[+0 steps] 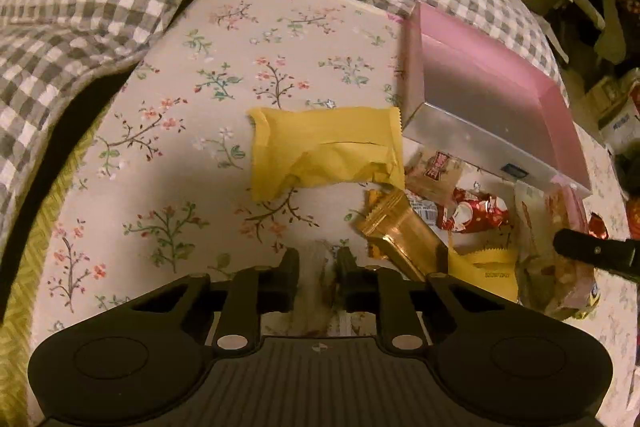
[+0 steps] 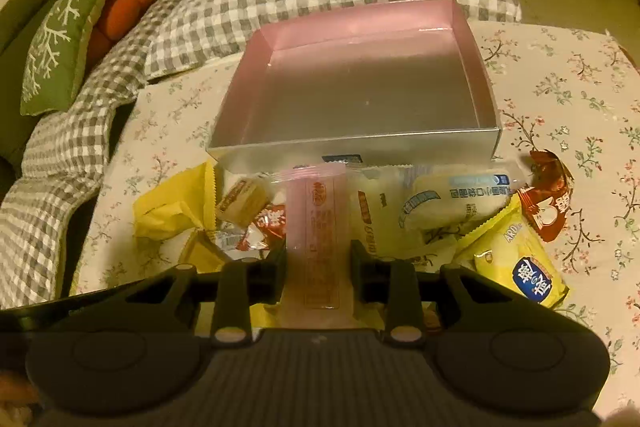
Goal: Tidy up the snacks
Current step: 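Lower the pink pack into the box and open the right gripper while the left gripper grasps a small packet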
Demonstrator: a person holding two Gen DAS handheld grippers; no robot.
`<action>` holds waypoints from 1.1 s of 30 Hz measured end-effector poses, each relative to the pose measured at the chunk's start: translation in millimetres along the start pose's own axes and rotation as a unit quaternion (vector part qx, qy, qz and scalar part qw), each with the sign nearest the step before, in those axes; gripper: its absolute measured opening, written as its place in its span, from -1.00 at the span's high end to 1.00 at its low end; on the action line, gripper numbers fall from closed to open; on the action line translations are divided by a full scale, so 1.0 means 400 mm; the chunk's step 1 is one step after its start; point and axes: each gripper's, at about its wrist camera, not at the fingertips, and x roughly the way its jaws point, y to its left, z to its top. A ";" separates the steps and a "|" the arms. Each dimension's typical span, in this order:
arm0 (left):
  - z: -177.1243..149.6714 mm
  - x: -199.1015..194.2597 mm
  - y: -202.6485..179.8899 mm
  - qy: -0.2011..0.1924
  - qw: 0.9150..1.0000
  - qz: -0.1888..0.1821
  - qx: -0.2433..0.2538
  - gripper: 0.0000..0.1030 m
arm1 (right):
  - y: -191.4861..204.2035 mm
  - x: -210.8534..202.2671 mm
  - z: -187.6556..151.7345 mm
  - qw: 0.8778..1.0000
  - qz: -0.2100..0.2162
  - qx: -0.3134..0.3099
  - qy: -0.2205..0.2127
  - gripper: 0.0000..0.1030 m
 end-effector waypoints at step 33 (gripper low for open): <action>0.309 0.086 -0.237 -0.189 0.970 -0.150 0.003 0.82 | -0.096 0.109 0.185 0.997 -0.011 0.059 -0.052 0.44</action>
